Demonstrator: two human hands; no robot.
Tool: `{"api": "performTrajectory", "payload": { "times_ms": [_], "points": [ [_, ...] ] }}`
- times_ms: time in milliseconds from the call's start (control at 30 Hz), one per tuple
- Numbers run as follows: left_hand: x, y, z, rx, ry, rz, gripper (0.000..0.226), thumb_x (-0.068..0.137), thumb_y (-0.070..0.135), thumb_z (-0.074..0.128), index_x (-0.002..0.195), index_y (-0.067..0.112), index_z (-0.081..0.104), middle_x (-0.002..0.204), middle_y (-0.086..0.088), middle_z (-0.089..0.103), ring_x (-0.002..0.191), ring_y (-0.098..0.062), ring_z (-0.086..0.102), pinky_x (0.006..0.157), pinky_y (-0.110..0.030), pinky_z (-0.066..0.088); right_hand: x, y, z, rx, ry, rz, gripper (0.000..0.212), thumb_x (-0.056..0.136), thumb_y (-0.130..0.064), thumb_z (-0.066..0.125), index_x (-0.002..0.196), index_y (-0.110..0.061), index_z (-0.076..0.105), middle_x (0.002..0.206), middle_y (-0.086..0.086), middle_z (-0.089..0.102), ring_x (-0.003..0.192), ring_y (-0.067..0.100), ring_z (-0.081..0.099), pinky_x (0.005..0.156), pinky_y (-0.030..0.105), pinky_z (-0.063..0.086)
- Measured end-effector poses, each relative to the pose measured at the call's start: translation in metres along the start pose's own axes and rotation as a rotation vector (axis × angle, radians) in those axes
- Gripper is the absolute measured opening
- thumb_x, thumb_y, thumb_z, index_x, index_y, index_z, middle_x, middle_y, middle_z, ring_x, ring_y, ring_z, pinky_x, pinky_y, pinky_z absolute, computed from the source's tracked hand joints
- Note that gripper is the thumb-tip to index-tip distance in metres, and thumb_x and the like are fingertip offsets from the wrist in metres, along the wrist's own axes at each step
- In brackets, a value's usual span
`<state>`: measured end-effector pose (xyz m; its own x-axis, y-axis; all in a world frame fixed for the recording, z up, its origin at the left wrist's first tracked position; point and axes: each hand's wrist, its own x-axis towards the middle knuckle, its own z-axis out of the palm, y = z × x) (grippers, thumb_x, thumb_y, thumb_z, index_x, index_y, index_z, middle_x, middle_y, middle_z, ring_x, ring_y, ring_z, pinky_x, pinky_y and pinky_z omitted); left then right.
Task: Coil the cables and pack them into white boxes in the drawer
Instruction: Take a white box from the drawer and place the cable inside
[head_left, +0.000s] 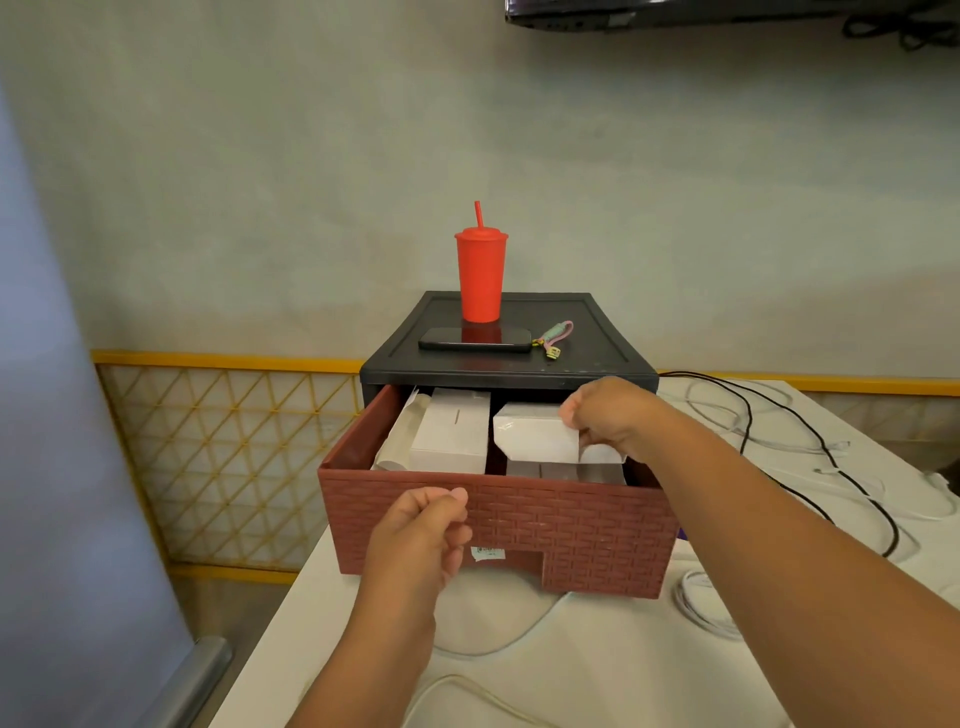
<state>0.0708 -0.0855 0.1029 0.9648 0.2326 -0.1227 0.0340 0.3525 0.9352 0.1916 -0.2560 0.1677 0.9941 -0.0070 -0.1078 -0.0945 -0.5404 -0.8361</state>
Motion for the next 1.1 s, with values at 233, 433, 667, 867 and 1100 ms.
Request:
{"api": "performTrajectory", "payload": {
  "times_ms": [233, 433, 667, 867, 1100],
  "points": [
    [-0.008, 0.009, 0.011, -0.056, -0.116, -0.146, 0.008, 0.089, 0.021, 0.058, 0.089, 0.013, 0.059, 0.082, -0.005, 0.064, 0.073, -0.016, 0.059, 0.067, -0.029, 0.046, -0.057, -0.015, -0.03, 0.037, -0.022, -0.125, 0.023, 0.094, 0.004, 0.042, 0.087, -0.004, 0.062, 0.074, 0.015, 0.058, 0.057, 0.011, 0.046, 0.053, 0.019, 0.038],
    [-0.013, 0.018, 0.016, -0.173, -0.243, -0.383, 0.053, 0.083, 0.055, 0.052, 0.109, 0.009, 0.053, 0.102, -0.016, 0.066, 0.085, -0.028, 0.065, 0.064, -0.037, 0.053, -0.1, 0.001, -0.044, 0.166, 0.024, -0.308, 0.025, 0.091, 0.0, 0.049, 0.078, -0.017, 0.063, 0.069, 0.007, 0.057, 0.059, 0.013, 0.05, 0.057, 0.023, 0.041],
    [-0.009, 0.021, 0.006, -0.377, -0.293, -0.462, 0.073, 0.072, 0.064, 0.058, 0.112, 0.003, 0.056, 0.094, -0.018, 0.068, 0.079, -0.03, 0.068, 0.065, -0.04, 0.059, -0.145, 0.041, -0.057, 0.395, -0.203, -0.637, 0.011, 0.069, -0.015, 0.071, 0.064, -0.024, 0.068, 0.061, -0.003, 0.061, 0.054, 0.007, 0.055, 0.049, 0.015, 0.045],
    [-0.01, 0.018, -0.017, -0.193, -0.408, -0.398, 0.046, 0.068, 0.022, 0.054, 0.11, 0.006, 0.059, 0.086, -0.011, 0.068, 0.066, -0.024, 0.068, 0.056, -0.032, 0.057, -0.142, 0.083, -0.065, 0.328, -0.169, -0.661, 0.04, 0.047, -0.059, 0.081, 0.065, -0.025, 0.072, 0.07, -0.003, 0.067, 0.066, 0.012, 0.063, 0.06, 0.021, 0.053],
    [-0.018, -0.005, -0.028, -0.115, -0.502, -0.27, 0.043, 0.06, -0.007, 0.054, 0.101, 0.003, 0.063, 0.094, -0.011, 0.072, 0.077, -0.023, 0.069, 0.062, -0.034, 0.059, -0.139, 0.116, -0.027, 0.405, 0.291, -0.452, 0.038, 0.077, 0.006, 0.066, 0.078, -0.032, 0.068, 0.089, -0.01, 0.068, 0.085, 0.007, 0.062, 0.076, 0.019, 0.052]
  ]
}}
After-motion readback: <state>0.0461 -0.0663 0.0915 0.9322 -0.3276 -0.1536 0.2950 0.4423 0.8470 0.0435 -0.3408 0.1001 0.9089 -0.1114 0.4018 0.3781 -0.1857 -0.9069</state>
